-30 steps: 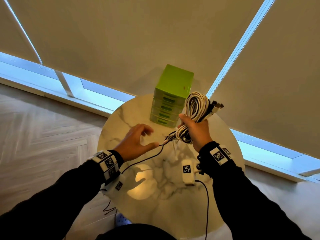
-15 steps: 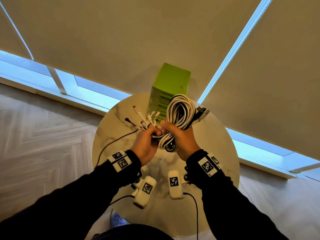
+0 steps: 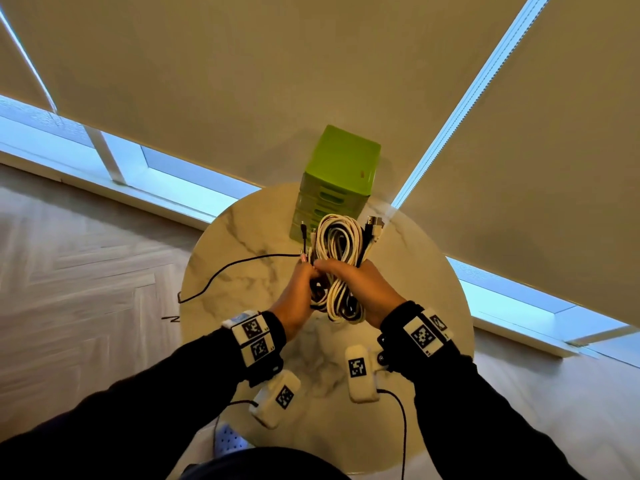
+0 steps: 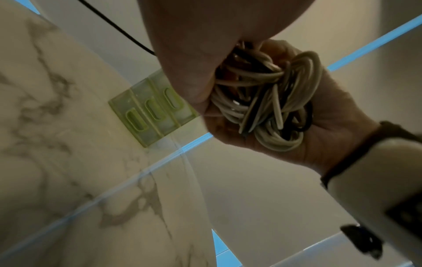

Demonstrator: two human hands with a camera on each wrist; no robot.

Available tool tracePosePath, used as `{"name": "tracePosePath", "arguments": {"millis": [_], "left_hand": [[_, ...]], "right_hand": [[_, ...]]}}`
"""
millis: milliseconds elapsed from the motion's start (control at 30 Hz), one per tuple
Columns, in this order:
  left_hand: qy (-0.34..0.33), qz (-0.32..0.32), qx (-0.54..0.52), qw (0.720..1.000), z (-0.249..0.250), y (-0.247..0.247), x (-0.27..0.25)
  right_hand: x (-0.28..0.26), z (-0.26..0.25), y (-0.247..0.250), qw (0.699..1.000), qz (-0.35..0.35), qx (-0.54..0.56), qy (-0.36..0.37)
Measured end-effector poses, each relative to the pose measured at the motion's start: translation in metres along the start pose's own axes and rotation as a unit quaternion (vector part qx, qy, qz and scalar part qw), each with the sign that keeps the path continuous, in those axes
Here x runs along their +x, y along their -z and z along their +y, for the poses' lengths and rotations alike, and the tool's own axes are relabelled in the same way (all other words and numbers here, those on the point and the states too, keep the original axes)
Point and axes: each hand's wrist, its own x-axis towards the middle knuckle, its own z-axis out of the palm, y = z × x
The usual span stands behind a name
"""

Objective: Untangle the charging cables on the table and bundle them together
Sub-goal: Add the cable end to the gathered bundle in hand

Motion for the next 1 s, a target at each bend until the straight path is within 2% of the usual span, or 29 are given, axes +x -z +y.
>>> {"name": "tracePosePath", "arguments": {"millis": [133, 167, 200, 267, 300, 400, 500, 533, 667, 767, 867, 900, 933, 1000], "left_hand": [[-0.009, -0.028, 0.080, 0.996, -0.007, 0.009, -0.003], [-0.016, -0.033, 0.144, 0.989, -0.005, 0.012, -0.006], [-0.027, -0.044, 0.239, 0.970, -0.006, 0.017, -0.007], [-0.025, -0.072, 0.470, 0.879, -0.003, 0.024, -0.008], [-0.027, -0.084, 0.532, 0.842, -0.002, 0.025, -0.008], [-0.023, -0.109, 0.585, 0.803, 0.013, 0.020, -0.015], [-0.057, -0.142, 0.620, 0.769, 0.021, 0.020, -0.013], [-0.076, -0.139, 0.620, 0.768, 0.022, 0.022, -0.010], [-0.151, -0.125, 0.574, 0.795, 0.027, 0.026, 0.001], [-0.186, -0.155, 0.561, 0.792, 0.035, 0.031, 0.004], [-0.228, -0.158, 0.516, 0.811, 0.039, 0.041, 0.014], [-0.257, -0.139, 0.513, 0.807, 0.038, 0.046, 0.017], [-0.294, -0.104, 0.525, 0.792, 0.035, 0.050, 0.019], [-0.350, 0.004, 0.585, 0.731, 0.028, 0.058, 0.023]], "right_hand": [[0.002, -0.002, -0.002, 0.996, -0.072, 0.020, -0.041], [0.001, -0.002, -0.002, 0.994, -0.083, 0.034, -0.055], [0.001, -0.001, 0.000, 0.992, -0.091, 0.041, -0.074], [0.000, 0.000, 0.003, 0.988, -0.102, 0.035, -0.111], [0.000, 0.002, 0.004, 0.987, -0.105, 0.034, -0.119], [0.001, 0.009, 0.006, 0.989, -0.087, 0.044, -0.114], [0.001, 0.013, 0.011, 0.991, -0.071, 0.073, -0.092], [0.001, 0.014, 0.014, 0.990, -0.067, 0.088, -0.089], [0.007, 0.017, 0.025, 0.994, -0.036, 0.080, -0.068], [0.009, 0.019, 0.031, 0.998, -0.021, 0.058, -0.031], [0.009, 0.019, 0.035, 0.999, -0.022, 0.032, -0.016], [0.009, 0.019, 0.036, 0.999, -0.024, 0.023, -0.015], [0.009, 0.020, 0.037, 0.999, -0.025, 0.020, -0.016], [0.009, 0.022, 0.040, 0.999, -0.028, 0.034, -0.023]]}}
